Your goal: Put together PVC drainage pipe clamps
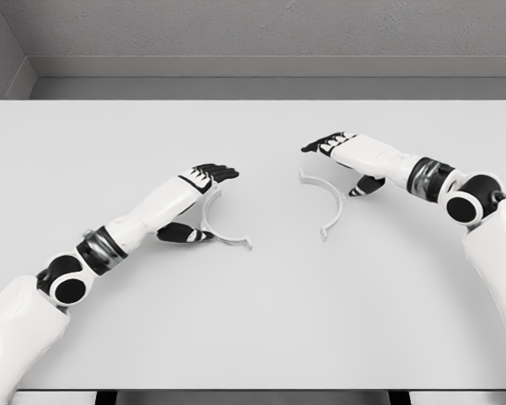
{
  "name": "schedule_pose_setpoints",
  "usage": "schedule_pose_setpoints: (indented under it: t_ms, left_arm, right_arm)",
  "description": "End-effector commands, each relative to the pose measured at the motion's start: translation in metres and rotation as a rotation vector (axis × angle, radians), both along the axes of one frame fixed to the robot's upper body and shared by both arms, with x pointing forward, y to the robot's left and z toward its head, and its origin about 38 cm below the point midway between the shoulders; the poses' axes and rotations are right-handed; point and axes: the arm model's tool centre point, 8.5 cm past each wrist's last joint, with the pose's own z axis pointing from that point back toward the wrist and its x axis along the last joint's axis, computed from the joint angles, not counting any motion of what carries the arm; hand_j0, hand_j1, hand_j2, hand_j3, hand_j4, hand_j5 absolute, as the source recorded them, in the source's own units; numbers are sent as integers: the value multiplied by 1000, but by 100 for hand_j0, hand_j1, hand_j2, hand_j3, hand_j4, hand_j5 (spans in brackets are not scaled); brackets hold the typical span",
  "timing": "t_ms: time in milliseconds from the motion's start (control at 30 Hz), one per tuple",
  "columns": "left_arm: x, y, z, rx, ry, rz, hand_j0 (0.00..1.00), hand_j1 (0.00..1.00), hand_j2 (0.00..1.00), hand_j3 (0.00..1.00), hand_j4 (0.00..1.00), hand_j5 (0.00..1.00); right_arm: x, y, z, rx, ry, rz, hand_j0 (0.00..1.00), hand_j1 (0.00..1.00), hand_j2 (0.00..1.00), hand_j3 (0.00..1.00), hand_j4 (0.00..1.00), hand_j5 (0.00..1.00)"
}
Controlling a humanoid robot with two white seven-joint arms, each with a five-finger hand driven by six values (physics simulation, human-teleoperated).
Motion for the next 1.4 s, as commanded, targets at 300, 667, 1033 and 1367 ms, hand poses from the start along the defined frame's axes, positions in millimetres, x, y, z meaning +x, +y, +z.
schedule_pose_setpoints:
  t_ms: [300,667,1033,1367]
  left_arm:
    - [3,5,6,-1,-13,10,100,100,100,100,100,100]
    - [13,34,12,38,-23,59,100,100,100,100,100,100]
    - [24,20,8,27,-15,57,100,100,100,100,100,100]
    - [21,10,3,29,-12,46,100,100,100,100,100,100]
  right_arm:
    - [-6,17,5,5,-17,43,100,100,100,100,100,100]
    - [-14,29,6,3,-26,59,100,100,100,100,100,100]
    - [-20,46,11,-3,-39,82,100,100,100,100,100,100]
    - [-26,46,6,-3,-31,84,100,100,100,100,100,100]
